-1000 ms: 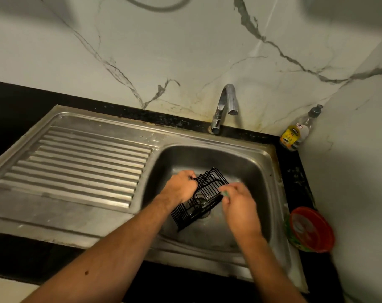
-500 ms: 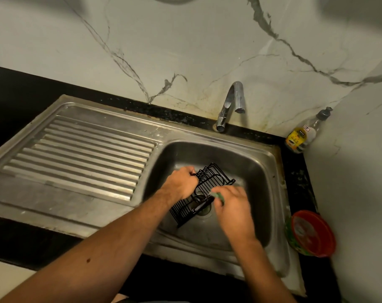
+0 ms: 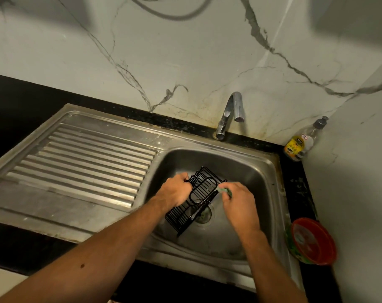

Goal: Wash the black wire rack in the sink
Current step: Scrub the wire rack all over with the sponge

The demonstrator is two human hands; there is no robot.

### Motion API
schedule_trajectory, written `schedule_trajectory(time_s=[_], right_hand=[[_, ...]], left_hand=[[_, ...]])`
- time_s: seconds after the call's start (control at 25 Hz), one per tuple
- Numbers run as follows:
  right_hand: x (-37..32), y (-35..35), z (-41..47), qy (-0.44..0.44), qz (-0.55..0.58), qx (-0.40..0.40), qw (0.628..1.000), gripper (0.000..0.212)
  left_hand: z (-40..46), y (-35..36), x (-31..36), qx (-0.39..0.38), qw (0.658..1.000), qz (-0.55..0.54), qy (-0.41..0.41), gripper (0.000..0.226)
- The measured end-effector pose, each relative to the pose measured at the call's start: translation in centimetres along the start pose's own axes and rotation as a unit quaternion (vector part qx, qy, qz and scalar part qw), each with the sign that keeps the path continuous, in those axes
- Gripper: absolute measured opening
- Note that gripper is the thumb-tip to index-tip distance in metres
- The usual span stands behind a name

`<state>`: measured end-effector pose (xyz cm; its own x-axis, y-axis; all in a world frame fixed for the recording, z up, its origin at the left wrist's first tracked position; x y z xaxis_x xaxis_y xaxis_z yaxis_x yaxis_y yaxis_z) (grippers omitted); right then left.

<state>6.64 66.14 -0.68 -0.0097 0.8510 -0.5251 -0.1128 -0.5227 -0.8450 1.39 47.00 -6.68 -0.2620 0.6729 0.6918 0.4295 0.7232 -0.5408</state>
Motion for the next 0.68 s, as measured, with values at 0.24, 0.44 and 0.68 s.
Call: schedule_trajectory(time_s=[0.24,0.44,0.68], right_hand=[[-5.1,2.2,-4.8,-0.185,-0.026,-0.086,0.979,0.022],[-1.2,-0.8,1.2,-0.017,0.015,-0.008,1.0,0.017],[-2.1,-0.7,2.9,0.026,0.004,-0.012,1.0,0.016]], left_hand=[[-0.6,-0.2,-0.7,0.014,0.999,0.03,0.018,0.024],[-0.8,-0.3,-1.2,0.026,0.999,0.03,0.018,0.031],[-2.0,-0.1,-0.5,0.024,0.998,0.031,0.046,0.013]])
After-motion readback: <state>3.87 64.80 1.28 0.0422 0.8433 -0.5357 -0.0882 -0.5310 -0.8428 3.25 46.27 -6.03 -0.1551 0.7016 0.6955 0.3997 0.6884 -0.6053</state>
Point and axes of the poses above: each hand's wrist, its own z-axis towards the middle knuckle, its own y-axis out of the palm, x = y × z, the point moved 7 cm from there along z, towards the middle knuckle, and after that the axes turned 5 degrees about -x, right-handed, at the moved point
